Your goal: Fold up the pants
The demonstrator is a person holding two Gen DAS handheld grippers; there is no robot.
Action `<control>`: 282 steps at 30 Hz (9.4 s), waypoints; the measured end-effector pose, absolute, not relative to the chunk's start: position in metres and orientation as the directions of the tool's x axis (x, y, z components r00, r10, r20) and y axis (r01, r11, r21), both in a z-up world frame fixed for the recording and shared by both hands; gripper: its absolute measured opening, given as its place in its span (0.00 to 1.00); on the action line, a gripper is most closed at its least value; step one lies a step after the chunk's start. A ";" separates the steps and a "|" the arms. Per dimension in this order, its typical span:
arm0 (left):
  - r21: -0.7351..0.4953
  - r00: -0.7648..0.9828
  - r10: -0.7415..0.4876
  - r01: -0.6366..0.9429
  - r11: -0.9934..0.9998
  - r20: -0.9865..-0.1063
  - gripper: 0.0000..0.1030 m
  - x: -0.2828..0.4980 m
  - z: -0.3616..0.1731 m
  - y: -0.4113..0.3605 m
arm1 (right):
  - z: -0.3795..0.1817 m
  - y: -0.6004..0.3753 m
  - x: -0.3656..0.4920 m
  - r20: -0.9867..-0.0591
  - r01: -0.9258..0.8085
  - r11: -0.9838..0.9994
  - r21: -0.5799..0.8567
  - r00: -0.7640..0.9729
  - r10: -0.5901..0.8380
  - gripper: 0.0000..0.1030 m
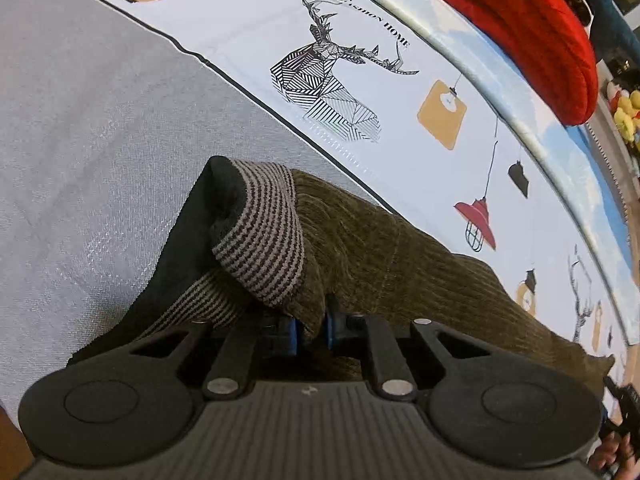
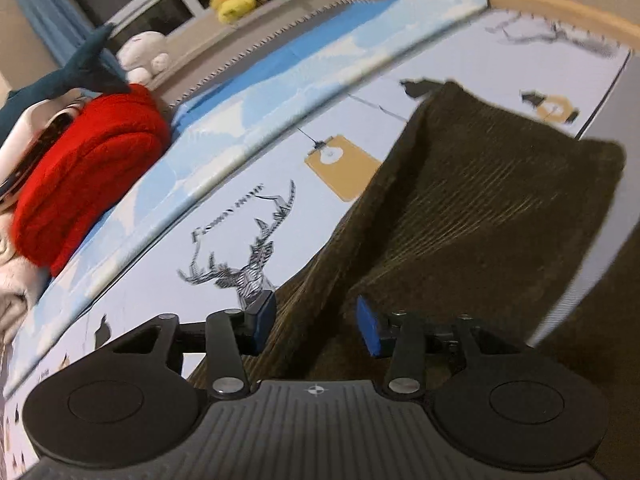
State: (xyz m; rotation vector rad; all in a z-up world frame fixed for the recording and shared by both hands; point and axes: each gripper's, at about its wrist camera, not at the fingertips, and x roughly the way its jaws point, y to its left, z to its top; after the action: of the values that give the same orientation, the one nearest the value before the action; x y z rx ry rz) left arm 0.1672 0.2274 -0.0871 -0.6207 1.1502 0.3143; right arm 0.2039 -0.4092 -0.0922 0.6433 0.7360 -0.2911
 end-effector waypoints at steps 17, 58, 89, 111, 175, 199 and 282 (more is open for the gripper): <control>-0.233 0.354 -0.027 -0.555 0.798 -0.935 0.16 0.168 -0.084 0.218 | -0.105 -0.403 0.220 -0.706 0.494 0.773 0.399 0.704 -0.085 0.04; -0.263 0.302 -0.121 -0.491 0.830 -0.946 0.56 0.113 -0.069 0.253 | -0.083 -0.570 0.034 -0.843 0.740 0.531 0.412 0.532 -0.087 0.44; -0.304 0.466 -0.074 -0.441 0.844 -0.882 0.11 0.113 -0.042 0.255 | -0.018 -0.586 0.024 -0.590 0.648 0.533 0.543 0.747 -0.307 0.02; -0.335 0.306 -0.214 -0.426 0.841 -0.928 0.37 0.083 -0.073 0.285 | -0.083 -0.638 -0.084 -0.879 0.830 0.408 0.379 0.460 -0.120 0.08; -0.098 0.440 0.040 -0.286 0.953 -0.897 0.34 0.057 -0.027 0.282 | -0.066 -0.623 -0.084 -0.884 0.922 0.360 0.145 0.284 -0.372 0.12; 0.041 0.238 -0.007 0.199 0.979 -0.971 0.35 0.065 -0.086 0.205 | 0.006 -0.369 0.102 -0.677 0.188 0.964 0.189 0.736 -0.011 0.24; -0.039 0.469 -0.008 -0.057 0.998 -0.883 0.44 0.149 -0.012 0.106 | -0.085 -0.595 0.090 -0.775 0.730 0.638 0.245 0.543 -0.323 0.43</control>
State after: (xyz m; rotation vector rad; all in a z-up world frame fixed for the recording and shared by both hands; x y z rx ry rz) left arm 0.1490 0.1056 -0.0125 -0.0659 1.0827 0.0299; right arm 0.0895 -0.5950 -0.0851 0.6018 0.7592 -0.6718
